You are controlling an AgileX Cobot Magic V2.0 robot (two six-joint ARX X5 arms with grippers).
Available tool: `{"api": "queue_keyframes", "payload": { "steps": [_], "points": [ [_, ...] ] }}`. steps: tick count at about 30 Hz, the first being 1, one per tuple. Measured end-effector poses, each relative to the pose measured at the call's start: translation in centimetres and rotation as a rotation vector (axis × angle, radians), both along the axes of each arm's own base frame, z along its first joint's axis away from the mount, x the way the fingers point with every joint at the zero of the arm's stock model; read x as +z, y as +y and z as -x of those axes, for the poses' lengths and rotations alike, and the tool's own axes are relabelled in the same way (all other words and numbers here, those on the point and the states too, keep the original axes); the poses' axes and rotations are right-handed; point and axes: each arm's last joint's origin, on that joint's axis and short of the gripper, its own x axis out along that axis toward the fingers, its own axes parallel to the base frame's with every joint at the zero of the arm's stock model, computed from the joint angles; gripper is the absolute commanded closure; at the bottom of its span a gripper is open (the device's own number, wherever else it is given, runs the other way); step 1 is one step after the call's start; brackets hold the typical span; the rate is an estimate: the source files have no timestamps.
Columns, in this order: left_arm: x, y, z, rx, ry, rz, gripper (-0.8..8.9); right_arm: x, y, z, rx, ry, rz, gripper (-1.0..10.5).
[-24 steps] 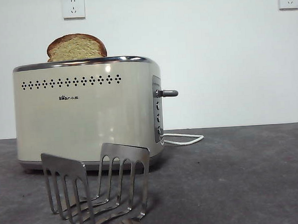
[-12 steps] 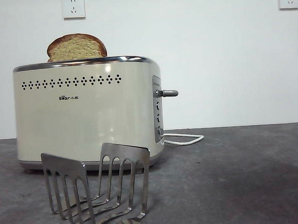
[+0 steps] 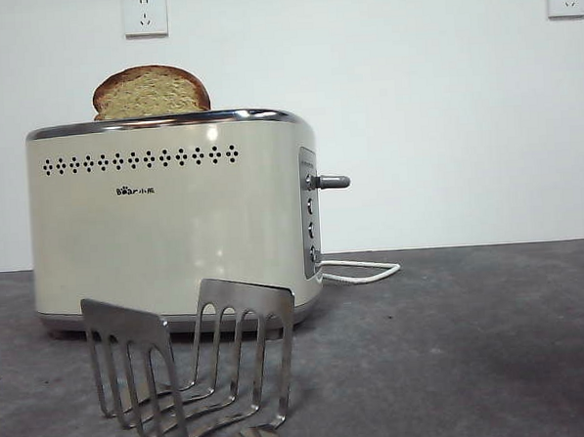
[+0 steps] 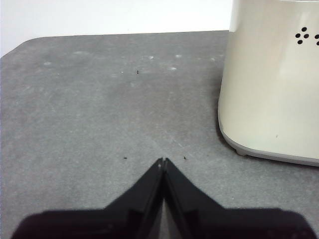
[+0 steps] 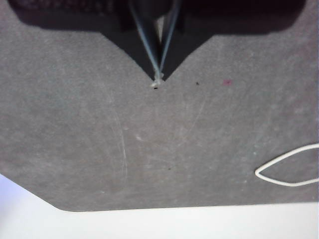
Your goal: Pick up a slice of bread from the rack,put the bread on the toaster,press the button
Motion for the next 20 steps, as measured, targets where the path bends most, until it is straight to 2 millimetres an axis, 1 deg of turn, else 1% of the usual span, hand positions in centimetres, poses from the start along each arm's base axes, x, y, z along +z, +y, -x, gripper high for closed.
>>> {"api": "queue_keyframes", "payload": {
  "steps": [6,20],
  "points": [
    [0.00,0.00,0.00,0.000,0.000,0.000,8.16,0.45,0.01,0.37,0.011,-0.054,0.056,9.5],
    [-0.08,0.00,-0.04,0.000,0.010,0.000,8.16,0.40,0.02,0.37,0.015,-0.048,0.060,9.5]
  ]
}}
